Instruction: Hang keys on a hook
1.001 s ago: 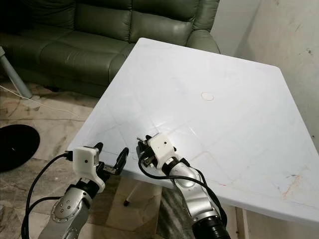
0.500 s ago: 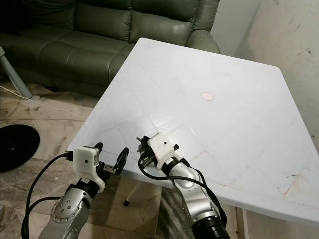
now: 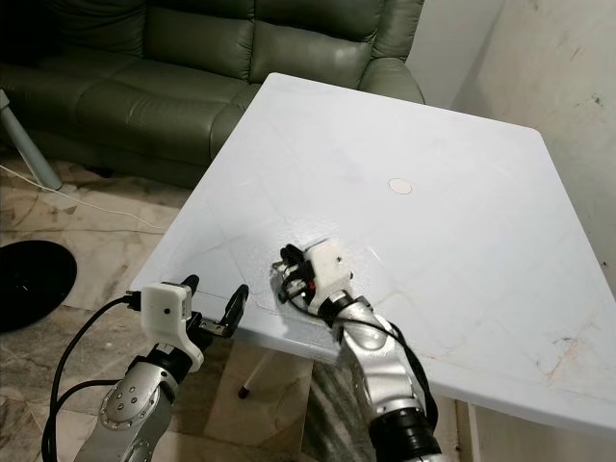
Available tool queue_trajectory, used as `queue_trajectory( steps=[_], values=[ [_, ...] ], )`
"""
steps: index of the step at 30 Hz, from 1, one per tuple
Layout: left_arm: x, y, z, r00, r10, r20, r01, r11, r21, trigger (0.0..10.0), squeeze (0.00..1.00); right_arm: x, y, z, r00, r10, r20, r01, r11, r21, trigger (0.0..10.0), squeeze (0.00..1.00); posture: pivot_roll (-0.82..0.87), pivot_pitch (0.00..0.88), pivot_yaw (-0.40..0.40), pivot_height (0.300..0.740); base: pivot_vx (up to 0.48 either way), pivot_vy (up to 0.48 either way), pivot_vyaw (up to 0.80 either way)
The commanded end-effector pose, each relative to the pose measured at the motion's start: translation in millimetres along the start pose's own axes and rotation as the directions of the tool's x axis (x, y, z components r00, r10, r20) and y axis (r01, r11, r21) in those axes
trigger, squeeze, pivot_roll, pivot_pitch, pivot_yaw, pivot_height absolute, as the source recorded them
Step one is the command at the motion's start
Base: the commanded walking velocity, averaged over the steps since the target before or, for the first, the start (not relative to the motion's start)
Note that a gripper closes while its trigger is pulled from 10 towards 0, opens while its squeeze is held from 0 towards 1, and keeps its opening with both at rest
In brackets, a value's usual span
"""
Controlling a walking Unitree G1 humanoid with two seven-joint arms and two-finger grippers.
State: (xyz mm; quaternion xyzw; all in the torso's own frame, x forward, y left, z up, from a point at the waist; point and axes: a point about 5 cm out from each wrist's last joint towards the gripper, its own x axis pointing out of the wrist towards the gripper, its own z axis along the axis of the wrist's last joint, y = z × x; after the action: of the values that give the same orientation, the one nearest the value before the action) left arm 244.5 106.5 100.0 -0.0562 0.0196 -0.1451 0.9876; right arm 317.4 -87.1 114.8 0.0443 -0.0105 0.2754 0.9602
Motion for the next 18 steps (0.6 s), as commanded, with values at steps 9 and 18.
queue_trajectory(
  steps=[9, 18],
  values=[
    [5.9, -1.2, -6.5, 0.999, -0.002, -0.038, 0.001, 1.0, -0.009, 10.0, 0.0, -1.8, -24.9, 29.6, 0.98, -0.157, 0.121, 0.153, 0.987, 0.037, 0.0, 0.0, 0.07, 0.106, -0.135, 0.74, 0.0, 0.0, 0.0],
    [18.0, 3.6, 3.4, 1.0, -0.003, 0.004, 0.003, 1.0, -0.014, 10.0, 0.0, -11.6, -36.1, 40.7, 0.957, -0.227, 0.183, 0.223, 0.974, 0.042, 10.0, 0.0, 0.06, 0.081, -0.128, 0.74, 0.0, 0.0, 0.0]
  ],
)
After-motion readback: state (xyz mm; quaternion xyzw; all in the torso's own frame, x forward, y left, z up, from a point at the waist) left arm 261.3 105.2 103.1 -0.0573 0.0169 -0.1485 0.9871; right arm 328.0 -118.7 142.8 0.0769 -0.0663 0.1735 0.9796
